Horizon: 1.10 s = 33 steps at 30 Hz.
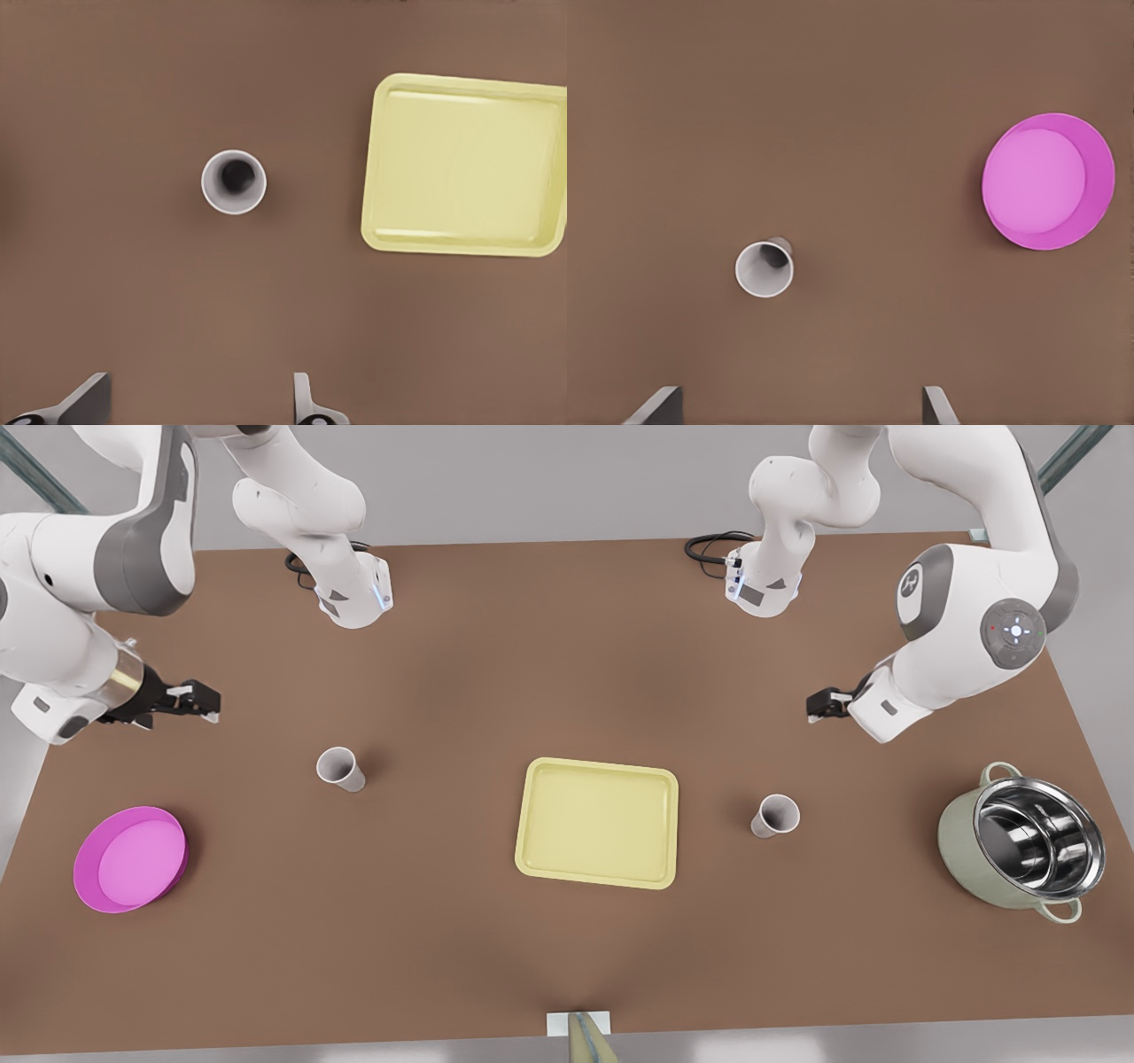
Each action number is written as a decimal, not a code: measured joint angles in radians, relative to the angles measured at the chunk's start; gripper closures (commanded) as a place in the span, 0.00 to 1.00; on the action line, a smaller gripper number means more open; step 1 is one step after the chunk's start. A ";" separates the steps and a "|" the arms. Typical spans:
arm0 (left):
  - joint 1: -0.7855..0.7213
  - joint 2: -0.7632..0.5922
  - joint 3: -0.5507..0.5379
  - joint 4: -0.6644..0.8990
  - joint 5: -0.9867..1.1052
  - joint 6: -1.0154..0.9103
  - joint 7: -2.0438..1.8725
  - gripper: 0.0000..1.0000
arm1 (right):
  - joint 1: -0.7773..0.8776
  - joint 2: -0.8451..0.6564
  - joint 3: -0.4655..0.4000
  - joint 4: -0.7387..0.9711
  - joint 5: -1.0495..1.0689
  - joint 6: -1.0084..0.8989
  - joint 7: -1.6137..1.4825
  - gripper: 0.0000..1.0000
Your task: Use both arms to respectively pick up the white IKEA cups from the middle-left and middle-right positions, then place the white IKEA cups onto the middle-middle tray, ensuring that the cups remain upright and do not tip over
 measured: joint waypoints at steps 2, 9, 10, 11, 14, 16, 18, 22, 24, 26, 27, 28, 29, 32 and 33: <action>0.002 0.007 0.002 -0.001 -0.001 0.008 -0.002 0.00 | -0.012 0.004 0.001 -0.004 0.000 0.004 -0.002 0.00; 0.048 0.342 0.002 -0.010 -0.012 0.235 -0.005 0.00 | -0.017 0.055 0.002 -0.082 0.005 0.067 -0.006 0.00; 0.055 0.367 0.000 -0.010 -0.014 0.266 -0.006 0.00 | -0.017 0.055 0.002 -0.112 0.006 0.090 -0.007 0.00; 0.064 0.376 -0.002 -0.021 -0.015 0.297 -0.006 0.00 | -0.017 0.053 0.002 -0.144 0.006 0.115 -0.007 0.00; 0.073 0.342 -0.004 -0.127 -0.018 0.400 -0.006 0.00 | -0.018 0.045 0.002 -0.244 0.010 0.199 -0.008 0.00; 0.074 0.339 -0.004 -0.179 -0.020 0.466 -0.006 0.00 | -0.018 0.046 0.002 -0.295 0.016 0.250 -0.008 0.00; 0.074 0.341 -0.004 -0.221 -0.021 0.520 -0.006 0.00 | -0.016 0.049 0.003 -0.336 0.022 0.297 -0.009 0.00; 0.074 0.353 -0.004 -0.250 -0.038 0.619 -0.006 0.00 | -0.007 0.055 0.005 -0.401 0.035 0.390 -0.008 0.00; 0.075 0.362 -0.004 -0.252 -0.044 0.654 -0.006 0.00 | -0.006 0.055 0.006 -0.442 0.039 0.439 -0.008 0.00; 0.075 0.376 -0.007 -0.259 -0.047 0.681 -0.006 0.00 | -0.007 0.055 0.006 -0.481 0.048 0.486 -0.007 0.00; 0.075 0.389 -0.011 -0.267 -0.047 0.692 -0.006 0.00 | -0.008 0.054 0.006 -0.501 0.054 0.509 -0.007 0.00; 0.075 0.401 -0.014 -0.274 -0.047 0.701 -0.006 0.00 | -0.008 0.053 0.006 -0.523 0.058 0.534 -0.007 0.00; 0.075 0.410 -0.015 -0.278 -0.047 0.708 -0.006 0.00 | -0.008 0.050 0.006 -0.547 0.063 0.560 -0.007 0.00; 0.075 0.423 -0.028 -0.283 -0.047 0.724 -0.008 0.42 | -0.007 0.045 0.007 -0.627 0.073 0.646 -0.007 0.00; 0.075 0.422 -0.030 -0.284 -0.046 0.727 -0.010 0.44 | -0.007 0.043 0.007 -0.644 0.075 0.671 -0.006 0.00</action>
